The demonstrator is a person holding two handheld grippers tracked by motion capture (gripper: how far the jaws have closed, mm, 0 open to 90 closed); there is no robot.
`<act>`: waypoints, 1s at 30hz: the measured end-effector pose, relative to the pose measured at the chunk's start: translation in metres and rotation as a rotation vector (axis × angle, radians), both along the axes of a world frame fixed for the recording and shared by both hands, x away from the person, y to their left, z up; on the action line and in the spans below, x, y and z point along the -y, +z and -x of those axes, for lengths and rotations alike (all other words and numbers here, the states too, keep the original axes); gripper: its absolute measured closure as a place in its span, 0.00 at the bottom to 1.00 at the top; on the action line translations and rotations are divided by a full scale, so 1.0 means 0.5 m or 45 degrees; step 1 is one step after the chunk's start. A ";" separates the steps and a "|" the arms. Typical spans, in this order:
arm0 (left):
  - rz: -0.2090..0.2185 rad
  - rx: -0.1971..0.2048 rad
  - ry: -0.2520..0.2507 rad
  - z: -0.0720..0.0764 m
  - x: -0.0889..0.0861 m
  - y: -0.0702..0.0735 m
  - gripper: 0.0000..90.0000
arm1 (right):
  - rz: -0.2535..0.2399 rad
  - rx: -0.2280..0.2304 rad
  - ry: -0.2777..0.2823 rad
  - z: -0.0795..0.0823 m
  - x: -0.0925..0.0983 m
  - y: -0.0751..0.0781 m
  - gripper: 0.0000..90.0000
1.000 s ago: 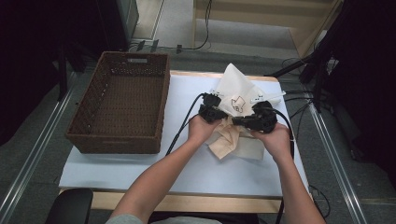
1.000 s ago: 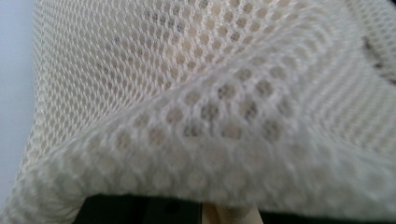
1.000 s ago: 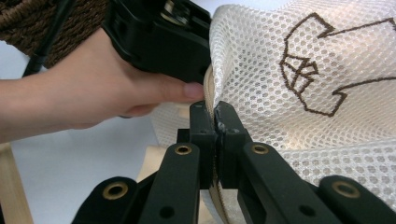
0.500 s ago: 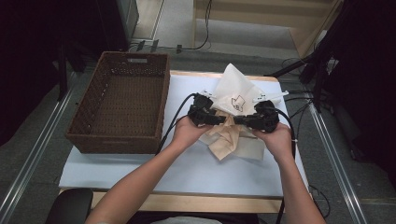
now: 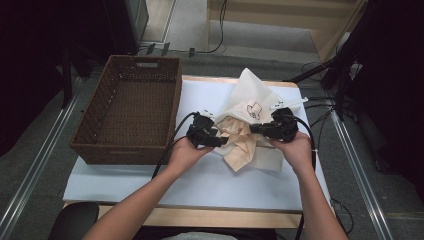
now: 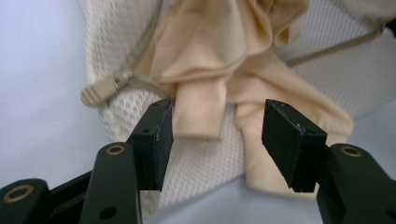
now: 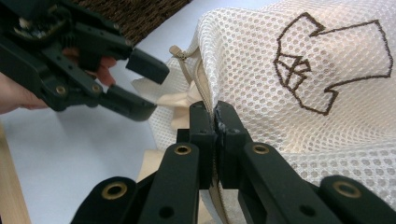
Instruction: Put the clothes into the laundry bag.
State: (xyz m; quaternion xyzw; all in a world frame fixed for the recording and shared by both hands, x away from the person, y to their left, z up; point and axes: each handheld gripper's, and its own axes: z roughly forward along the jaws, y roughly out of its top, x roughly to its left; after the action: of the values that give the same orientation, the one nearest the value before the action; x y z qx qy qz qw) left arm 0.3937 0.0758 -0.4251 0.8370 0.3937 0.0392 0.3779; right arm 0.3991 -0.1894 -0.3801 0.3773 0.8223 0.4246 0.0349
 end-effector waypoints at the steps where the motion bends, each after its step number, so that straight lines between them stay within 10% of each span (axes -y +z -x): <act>1: -0.013 -0.003 0.001 0.001 0.000 -0.004 0.49 | 0.000 -0.002 -0.001 0.000 0.000 0.000 0.98; 19: -0.068 -0.040 0.013 -0.044 0.062 -0.065 0.84 | 0.000 -0.010 0.005 0.000 0.000 -0.001 0.98; 30: -0.049 -0.026 0.019 -0.077 0.099 -0.019 0.91 | -0.008 0.001 0.012 0.001 -0.001 0.002 0.98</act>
State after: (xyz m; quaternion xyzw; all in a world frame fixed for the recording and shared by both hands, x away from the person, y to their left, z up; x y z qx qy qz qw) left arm 0.4324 0.0265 -0.4345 0.8415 0.4031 0.0410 0.3573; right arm 0.3986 -0.1890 -0.3792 0.3733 0.8228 0.4274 0.0320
